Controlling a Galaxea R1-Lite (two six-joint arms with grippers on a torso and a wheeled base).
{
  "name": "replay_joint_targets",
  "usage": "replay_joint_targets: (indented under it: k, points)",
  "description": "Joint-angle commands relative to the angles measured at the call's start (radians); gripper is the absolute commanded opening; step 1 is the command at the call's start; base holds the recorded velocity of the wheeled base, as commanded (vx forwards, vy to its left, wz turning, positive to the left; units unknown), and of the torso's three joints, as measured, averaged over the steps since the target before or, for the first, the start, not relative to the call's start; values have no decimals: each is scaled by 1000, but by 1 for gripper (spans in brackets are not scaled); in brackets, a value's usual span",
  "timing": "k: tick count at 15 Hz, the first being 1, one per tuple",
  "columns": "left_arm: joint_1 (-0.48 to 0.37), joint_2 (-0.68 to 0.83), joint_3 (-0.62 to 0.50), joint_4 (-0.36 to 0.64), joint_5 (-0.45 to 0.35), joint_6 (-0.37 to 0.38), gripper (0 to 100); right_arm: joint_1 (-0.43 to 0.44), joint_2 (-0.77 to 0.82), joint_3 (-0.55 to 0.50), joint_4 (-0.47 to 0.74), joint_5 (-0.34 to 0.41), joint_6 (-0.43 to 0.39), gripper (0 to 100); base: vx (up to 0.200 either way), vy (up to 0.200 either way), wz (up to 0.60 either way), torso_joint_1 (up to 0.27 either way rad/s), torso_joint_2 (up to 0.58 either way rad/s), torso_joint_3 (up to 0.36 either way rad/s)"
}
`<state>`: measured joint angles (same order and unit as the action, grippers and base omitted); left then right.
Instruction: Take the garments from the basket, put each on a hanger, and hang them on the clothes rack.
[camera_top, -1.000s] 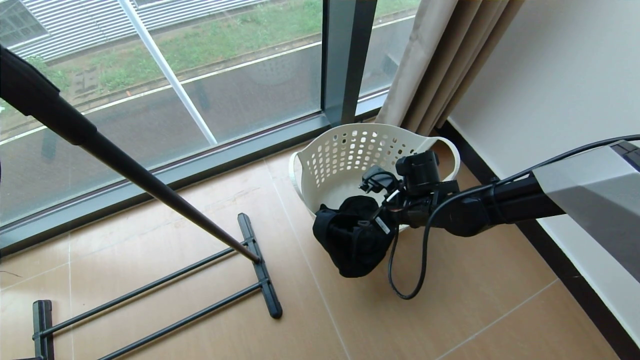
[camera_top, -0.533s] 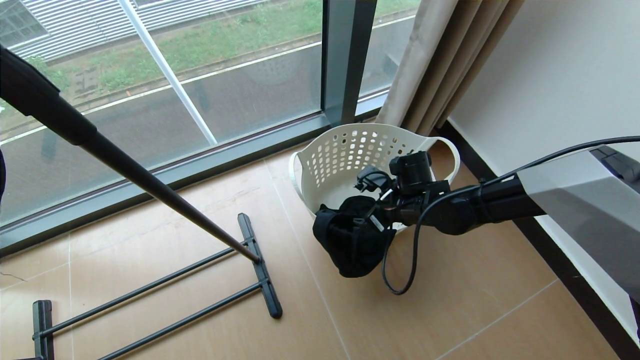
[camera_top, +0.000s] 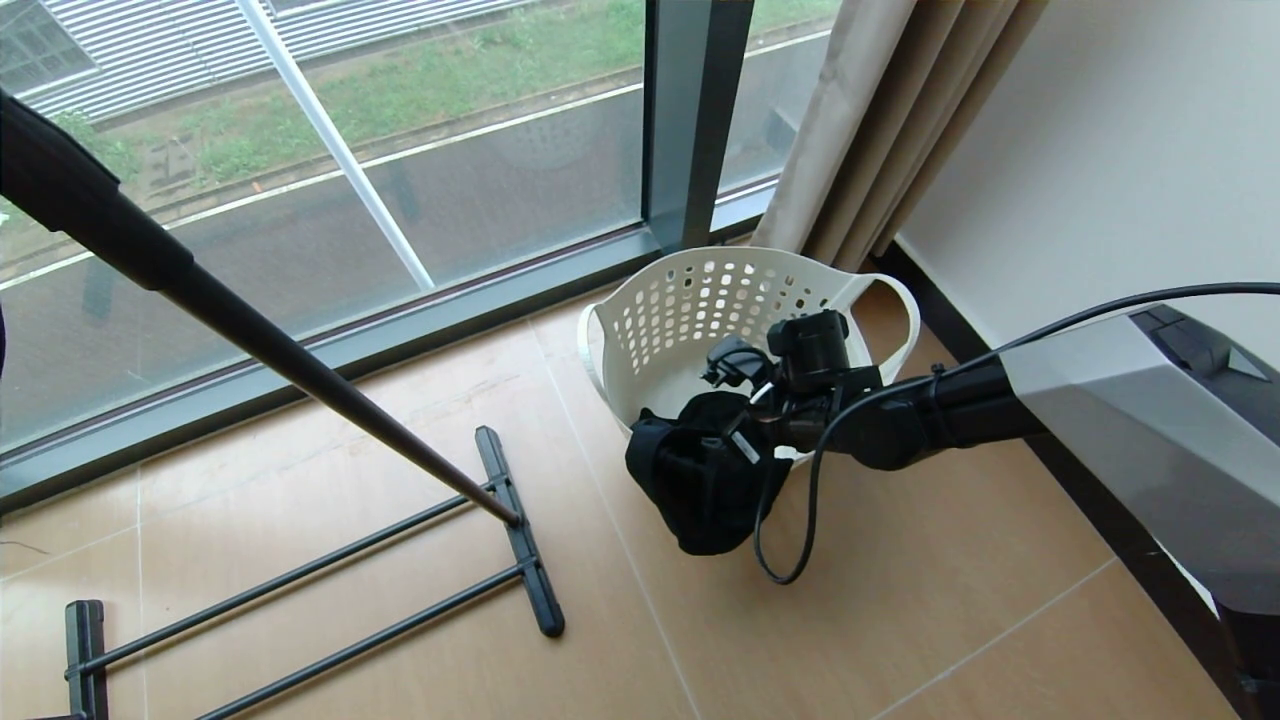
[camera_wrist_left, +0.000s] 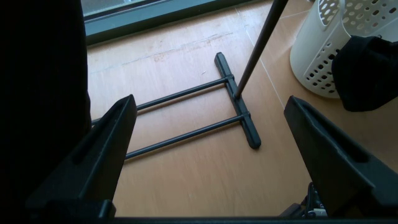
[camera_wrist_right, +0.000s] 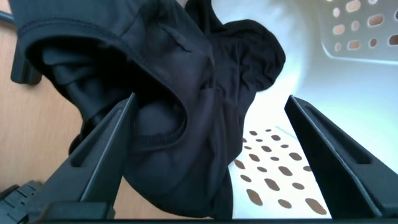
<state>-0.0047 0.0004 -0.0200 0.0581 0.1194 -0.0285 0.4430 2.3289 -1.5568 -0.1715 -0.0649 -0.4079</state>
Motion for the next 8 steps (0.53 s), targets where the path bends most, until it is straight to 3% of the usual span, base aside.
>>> replay_joint_targets:
  k: [1,8]
  points:
    - [0,1,0,0,0,-1,100,-3,17,-17,0,-1,0,100,0,0,0,0,0,0]
    - [0,0,0,0,0,-1,100,-9,59,-60,-2,-26,1,100,0,0,0,0,0,0]
